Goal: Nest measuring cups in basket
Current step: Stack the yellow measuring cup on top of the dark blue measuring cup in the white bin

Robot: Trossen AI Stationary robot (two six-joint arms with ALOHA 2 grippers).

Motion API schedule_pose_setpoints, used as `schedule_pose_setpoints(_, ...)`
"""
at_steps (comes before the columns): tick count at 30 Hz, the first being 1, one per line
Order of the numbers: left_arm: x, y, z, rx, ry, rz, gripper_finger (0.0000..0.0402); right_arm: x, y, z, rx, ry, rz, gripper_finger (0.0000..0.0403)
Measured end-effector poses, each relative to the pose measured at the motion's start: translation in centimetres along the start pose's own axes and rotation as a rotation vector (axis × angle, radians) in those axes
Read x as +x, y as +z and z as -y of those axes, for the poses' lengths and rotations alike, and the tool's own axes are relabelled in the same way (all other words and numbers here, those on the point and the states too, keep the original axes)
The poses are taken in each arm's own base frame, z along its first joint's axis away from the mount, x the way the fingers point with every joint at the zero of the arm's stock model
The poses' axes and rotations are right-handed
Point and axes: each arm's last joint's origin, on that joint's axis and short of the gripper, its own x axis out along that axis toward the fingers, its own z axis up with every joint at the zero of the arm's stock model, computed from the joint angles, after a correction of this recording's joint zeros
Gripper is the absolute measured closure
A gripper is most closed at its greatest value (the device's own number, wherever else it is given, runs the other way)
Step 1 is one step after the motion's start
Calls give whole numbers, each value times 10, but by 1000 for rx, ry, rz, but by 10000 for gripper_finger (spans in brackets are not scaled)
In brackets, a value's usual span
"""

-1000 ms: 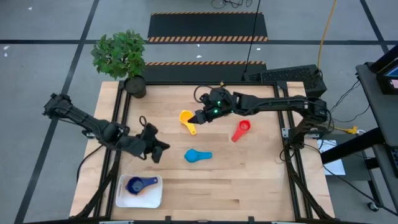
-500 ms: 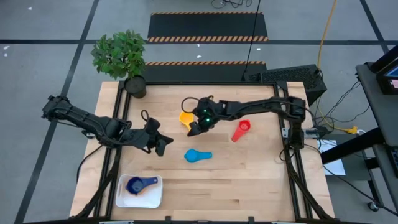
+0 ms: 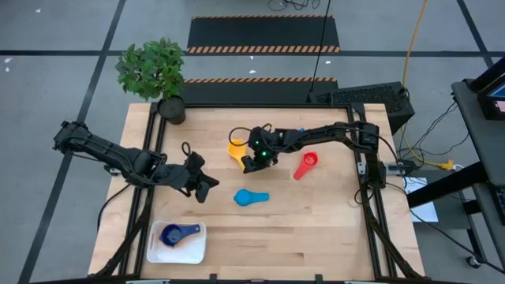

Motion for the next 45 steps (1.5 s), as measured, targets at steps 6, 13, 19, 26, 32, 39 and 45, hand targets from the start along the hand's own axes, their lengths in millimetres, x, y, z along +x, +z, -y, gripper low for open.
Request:
schedule_pose_setpoints(6,0,-1,-1,65,-6,-32,378,-4,13,9,26,-25,70,173)
schedule_pose_setpoints(13,-16,2,-14,52,35,-75,378,16,24,25,30,14,63,142)
schedule_pose_setpoints(19,-46,9,-25,40,-8,-57,378,26,26,21,-27,78,106,135)
schedule_pose_setpoints(26,-74,11,-37,19,-35,-27,378,28,27,18,-39,104,142,183)
schedule_pose_setpoints(32,-83,9,-45,35,-8,-37,378,32,22,14,-35,94,162,305)
schedule_pose_setpoints(39,-84,9,-46,53,-7,-38,378,34,5,-9,-27,183,115,391)
schedule_pose_setpoints(45,-84,8,-47,49,0,-43,378,13,-21,-51,-90,242,155,400)
